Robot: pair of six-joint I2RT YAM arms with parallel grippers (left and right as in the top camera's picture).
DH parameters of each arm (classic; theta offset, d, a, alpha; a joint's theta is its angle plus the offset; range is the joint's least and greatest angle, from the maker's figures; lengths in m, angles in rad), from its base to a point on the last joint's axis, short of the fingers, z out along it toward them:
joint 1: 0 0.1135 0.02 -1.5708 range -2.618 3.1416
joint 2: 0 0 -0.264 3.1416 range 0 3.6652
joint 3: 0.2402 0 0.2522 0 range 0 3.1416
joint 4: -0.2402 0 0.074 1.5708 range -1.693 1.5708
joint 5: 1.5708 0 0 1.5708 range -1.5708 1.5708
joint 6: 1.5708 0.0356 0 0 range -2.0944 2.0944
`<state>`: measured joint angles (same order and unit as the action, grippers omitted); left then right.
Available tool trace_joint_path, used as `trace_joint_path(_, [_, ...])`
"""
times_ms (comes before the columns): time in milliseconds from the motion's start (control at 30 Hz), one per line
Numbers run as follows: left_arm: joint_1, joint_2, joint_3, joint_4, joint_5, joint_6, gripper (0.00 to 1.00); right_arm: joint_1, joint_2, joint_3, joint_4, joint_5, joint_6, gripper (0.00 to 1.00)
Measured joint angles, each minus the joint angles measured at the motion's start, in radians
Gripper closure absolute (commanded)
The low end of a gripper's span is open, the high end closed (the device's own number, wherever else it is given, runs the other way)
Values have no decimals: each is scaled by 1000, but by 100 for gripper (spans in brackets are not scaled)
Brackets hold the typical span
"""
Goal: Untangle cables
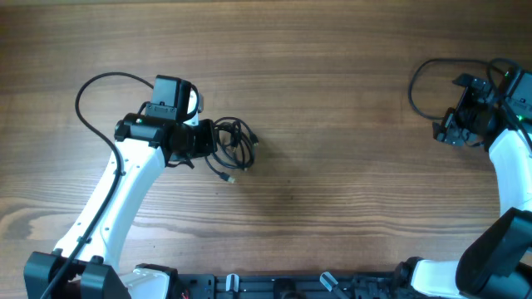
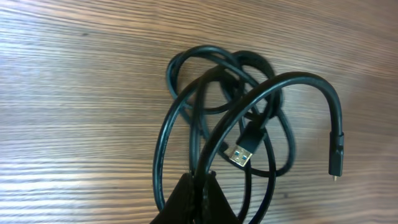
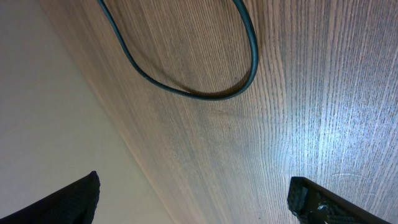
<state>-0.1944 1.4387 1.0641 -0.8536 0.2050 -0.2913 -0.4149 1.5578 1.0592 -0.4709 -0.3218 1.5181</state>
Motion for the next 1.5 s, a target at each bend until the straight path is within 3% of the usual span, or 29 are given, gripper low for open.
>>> trace_joint_path(333, [0,0,0,-7,239,51,96,0,0,0,24,0,0,0])
trace_joint_path(500, [0,0,0,-18,251,42,96,0,0,0,34,-3,103,0])
trace_joint_path(700, [0,0,0,-51,254,-66,96,0,0,0,34,-4,274,0])
trace_joint_path(933, [0,0,0,-55,257,-92,96,0,0,0,27,-6,265,0])
trace_joint_path(1033, [0,0,0,-43,257,-62,96,9,0,0,-32,-26,2,0])
trace_joint_path(1200, [-21,0,0,-29,264,183,96,23,0,-6,-104,-236,-730,0])
trace_joint_path(1300, [-48,0,0,-14,289,354,96,73,0,-22,-162,-406,-1069,0])
trace_joint_path(1433, [-61,0,0,8,385,591,96,175,0,-31,-251,-537,-1341,0])
trace_joint_path(1500, [-61,0,0,24,423,671,96,254,0,-31,-262,-571,-1401,0])
